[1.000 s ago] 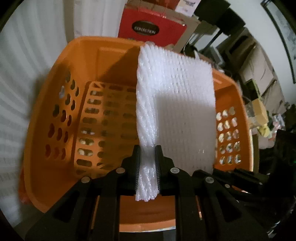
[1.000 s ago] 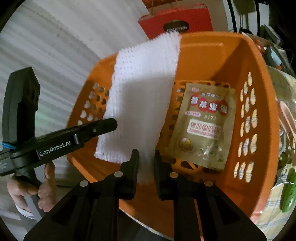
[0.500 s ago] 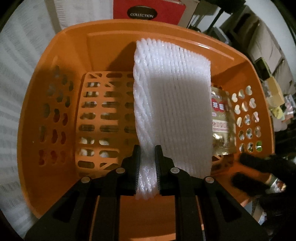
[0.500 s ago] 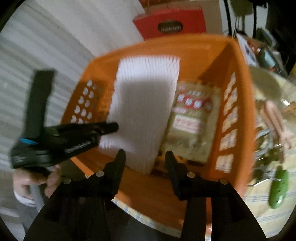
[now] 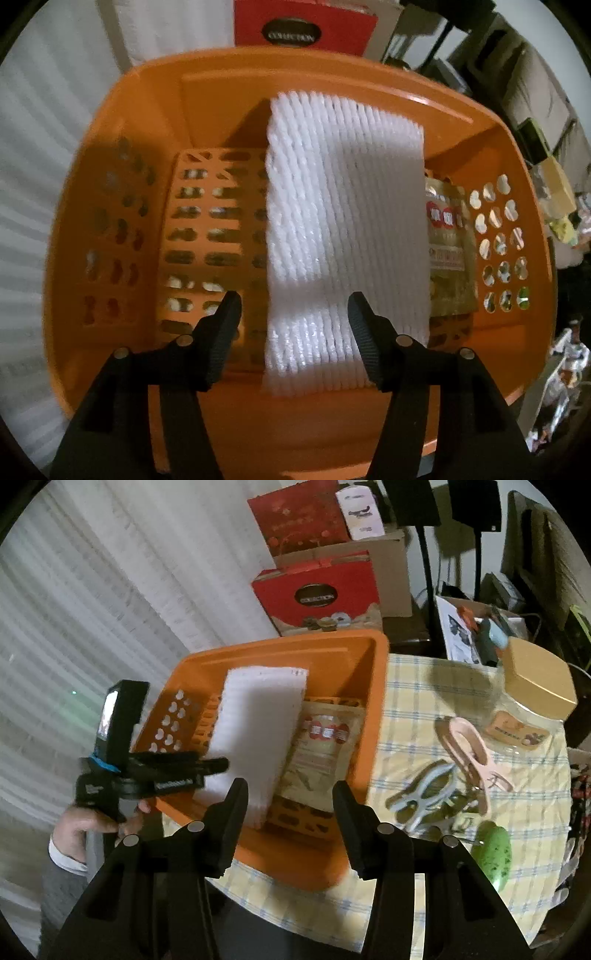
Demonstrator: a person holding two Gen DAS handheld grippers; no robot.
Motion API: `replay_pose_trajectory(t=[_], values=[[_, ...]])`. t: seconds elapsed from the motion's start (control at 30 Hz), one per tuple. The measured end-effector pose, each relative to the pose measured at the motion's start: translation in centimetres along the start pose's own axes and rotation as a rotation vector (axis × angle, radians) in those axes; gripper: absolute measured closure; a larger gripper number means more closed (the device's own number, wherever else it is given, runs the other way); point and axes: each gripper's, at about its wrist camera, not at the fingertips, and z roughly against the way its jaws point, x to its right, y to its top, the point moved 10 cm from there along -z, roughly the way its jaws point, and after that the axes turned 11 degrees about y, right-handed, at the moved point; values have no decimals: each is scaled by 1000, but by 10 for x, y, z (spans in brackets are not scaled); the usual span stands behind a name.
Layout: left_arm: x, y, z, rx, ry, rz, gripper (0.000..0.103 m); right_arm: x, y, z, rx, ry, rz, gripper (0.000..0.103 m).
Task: Organize objects
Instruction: 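Open the left tool and withdraw both tools toward the clear jar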
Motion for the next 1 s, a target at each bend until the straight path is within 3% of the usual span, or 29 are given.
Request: replay_pose_trajectory(t=[0.23, 0.37, 0.5, 0.6, 1.0], values=[[2, 13, 31, 95, 17, 3, 46, 14, -6, 25, 31, -35, 13, 51], [17, 17, 56, 169, -9, -21, 34, 26, -4, 43, 61, -89, 26, 45], [43, 21, 81, 211, -60, -43, 30, 42, -5, 60, 85, -127, 15, 39], [61, 24, 95, 232, -98, -57, 19, 55, -5, 74, 107, -143, 0, 32], [149, 24, 130, 280, -181, -145, 18, 122, -6, 120, 174, -261, -62, 27]])
